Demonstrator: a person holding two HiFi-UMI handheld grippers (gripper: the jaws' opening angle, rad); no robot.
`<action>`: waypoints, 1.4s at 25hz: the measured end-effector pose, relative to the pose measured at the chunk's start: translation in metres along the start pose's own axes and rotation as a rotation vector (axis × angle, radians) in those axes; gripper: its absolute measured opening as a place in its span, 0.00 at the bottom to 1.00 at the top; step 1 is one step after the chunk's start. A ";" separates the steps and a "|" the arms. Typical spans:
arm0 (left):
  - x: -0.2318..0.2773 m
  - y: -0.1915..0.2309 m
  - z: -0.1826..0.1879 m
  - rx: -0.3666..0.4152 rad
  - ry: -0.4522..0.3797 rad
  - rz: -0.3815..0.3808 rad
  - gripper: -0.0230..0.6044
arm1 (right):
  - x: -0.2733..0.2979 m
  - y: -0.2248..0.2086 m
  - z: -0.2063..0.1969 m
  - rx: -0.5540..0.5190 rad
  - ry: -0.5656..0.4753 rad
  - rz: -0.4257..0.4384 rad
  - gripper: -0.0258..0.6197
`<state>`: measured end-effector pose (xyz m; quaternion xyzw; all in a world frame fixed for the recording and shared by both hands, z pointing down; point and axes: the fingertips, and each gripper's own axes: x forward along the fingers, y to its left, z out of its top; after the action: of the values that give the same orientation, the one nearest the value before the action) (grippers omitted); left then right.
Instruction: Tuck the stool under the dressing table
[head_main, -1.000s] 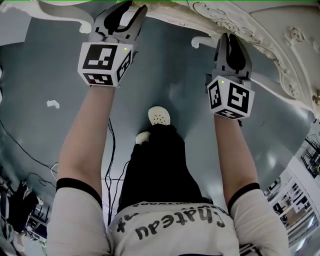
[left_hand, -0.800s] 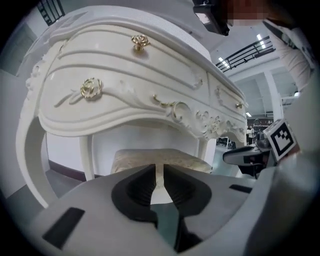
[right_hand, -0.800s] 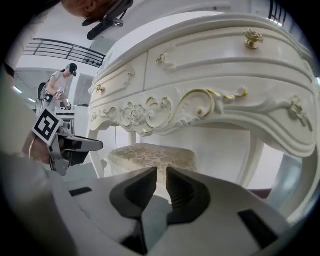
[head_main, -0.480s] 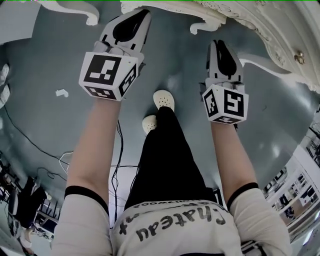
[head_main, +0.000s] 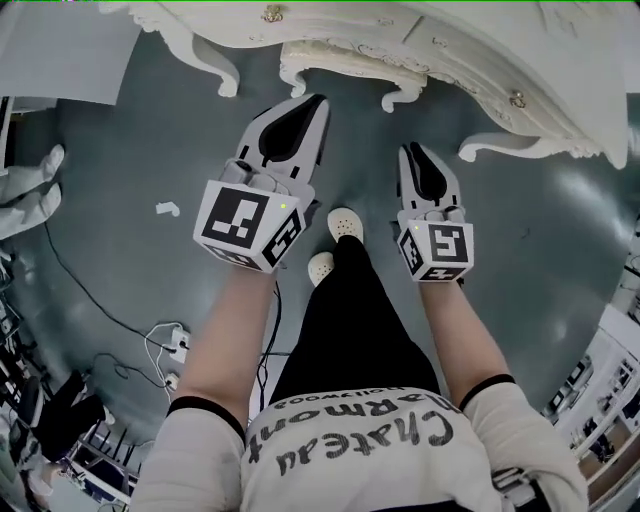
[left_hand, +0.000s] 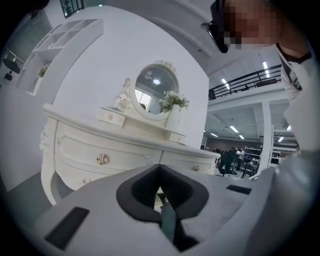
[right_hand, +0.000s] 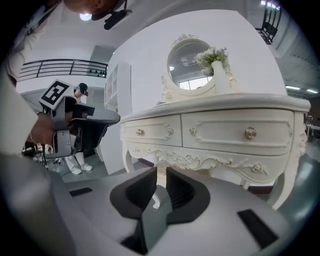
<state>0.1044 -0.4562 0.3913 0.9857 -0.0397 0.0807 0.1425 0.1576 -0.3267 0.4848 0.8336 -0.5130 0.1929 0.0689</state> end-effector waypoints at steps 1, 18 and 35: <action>-0.007 -0.007 0.014 0.015 -0.005 -0.004 0.07 | -0.008 0.005 0.010 0.019 0.000 0.014 0.15; -0.074 -0.110 0.244 0.187 -0.148 -0.112 0.07 | -0.106 0.061 0.260 0.052 -0.238 0.184 0.15; -0.132 -0.216 0.313 0.239 -0.175 -0.295 0.07 | -0.232 0.105 0.395 0.006 -0.251 0.375 0.15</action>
<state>0.0427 -0.3326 0.0132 0.9940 0.1027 -0.0230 0.0309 0.0715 -0.3074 0.0229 0.7415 -0.6628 0.0987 -0.0351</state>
